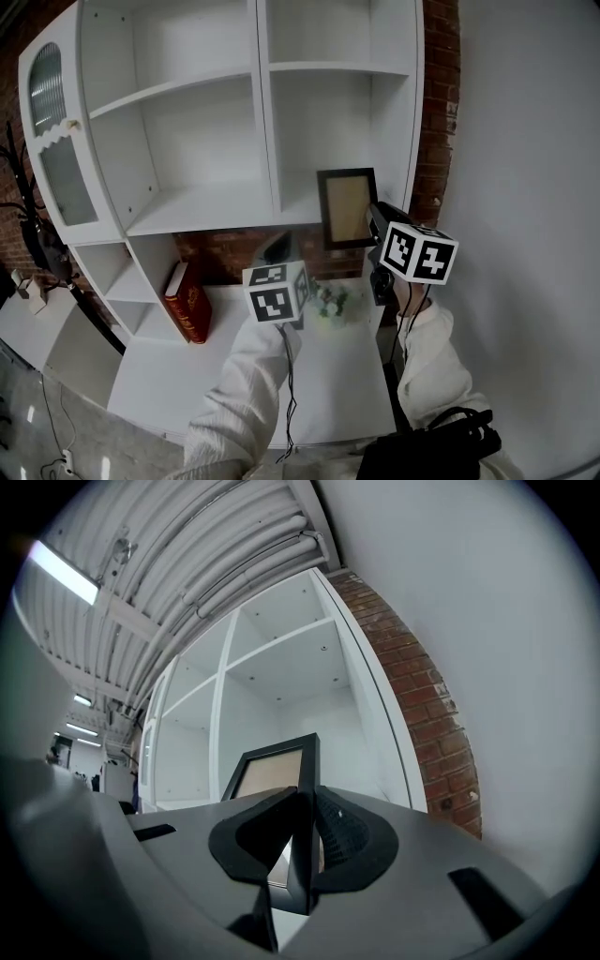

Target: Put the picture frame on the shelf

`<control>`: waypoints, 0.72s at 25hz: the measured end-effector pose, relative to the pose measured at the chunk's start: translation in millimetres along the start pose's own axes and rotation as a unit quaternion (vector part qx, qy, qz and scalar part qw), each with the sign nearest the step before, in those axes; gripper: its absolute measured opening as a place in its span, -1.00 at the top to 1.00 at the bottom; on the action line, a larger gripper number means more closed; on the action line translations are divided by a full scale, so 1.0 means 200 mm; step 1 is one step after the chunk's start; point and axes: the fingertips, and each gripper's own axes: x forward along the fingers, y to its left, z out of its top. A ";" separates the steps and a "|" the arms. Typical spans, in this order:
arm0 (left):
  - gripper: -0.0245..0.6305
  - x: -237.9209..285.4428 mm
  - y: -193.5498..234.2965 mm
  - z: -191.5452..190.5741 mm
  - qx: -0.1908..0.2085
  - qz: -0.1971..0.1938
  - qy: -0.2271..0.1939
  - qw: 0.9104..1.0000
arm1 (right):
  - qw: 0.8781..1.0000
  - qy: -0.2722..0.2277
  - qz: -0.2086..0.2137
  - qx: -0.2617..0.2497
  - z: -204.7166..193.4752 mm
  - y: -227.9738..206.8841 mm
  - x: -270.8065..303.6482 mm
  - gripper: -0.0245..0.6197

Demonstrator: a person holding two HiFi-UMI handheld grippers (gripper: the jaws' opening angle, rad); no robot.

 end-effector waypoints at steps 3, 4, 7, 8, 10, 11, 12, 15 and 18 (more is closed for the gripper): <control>0.90 0.04 0.02 0.04 0.008 0.004 -0.006 1.000 | 1.000 -0.007 0.002 -0.003 0.06 0.01 0.07 0.70; 0.90 0.05 0.03 0.05 0.012 0.005 -0.007 1.000 | 1.000 -0.007 0.003 -0.006 0.07 0.01 0.10 0.70; 0.90 0.10 0.05 0.09 0.028 0.008 -0.006 1.000 | 1.000 -0.002 0.009 -0.013 0.12 0.02 0.19 0.70; 0.90 0.12 0.05 0.10 0.034 0.009 -0.006 0.999 | 1.000 0.001 0.010 -0.016 0.13 0.02 0.21 0.70; 0.90 0.15 0.06 0.15 0.036 0.007 -0.009 0.999 | 1.000 0.007 0.010 -0.023 0.14 0.01 0.27 0.70; 0.90 0.16 0.06 0.17 0.036 0.006 -0.012 0.999 | 1.000 0.009 0.010 -0.023 0.15 0.01 0.30 0.70; 0.90 0.17 0.06 0.18 0.036 0.006 -0.014 0.999 | 1.000 0.012 0.010 -0.021 0.16 0.01 0.33 0.70; 0.90 0.20 0.06 0.20 0.043 0.011 -0.016 0.999 | 0.999 0.025 0.009 -0.021 0.17 0.00 0.41 0.70; 0.90 0.23 0.05 0.20 0.048 0.009 -0.017 0.999 | 0.999 0.040 0.009 -0.028 0.17 0.01 0.48 0.70</control>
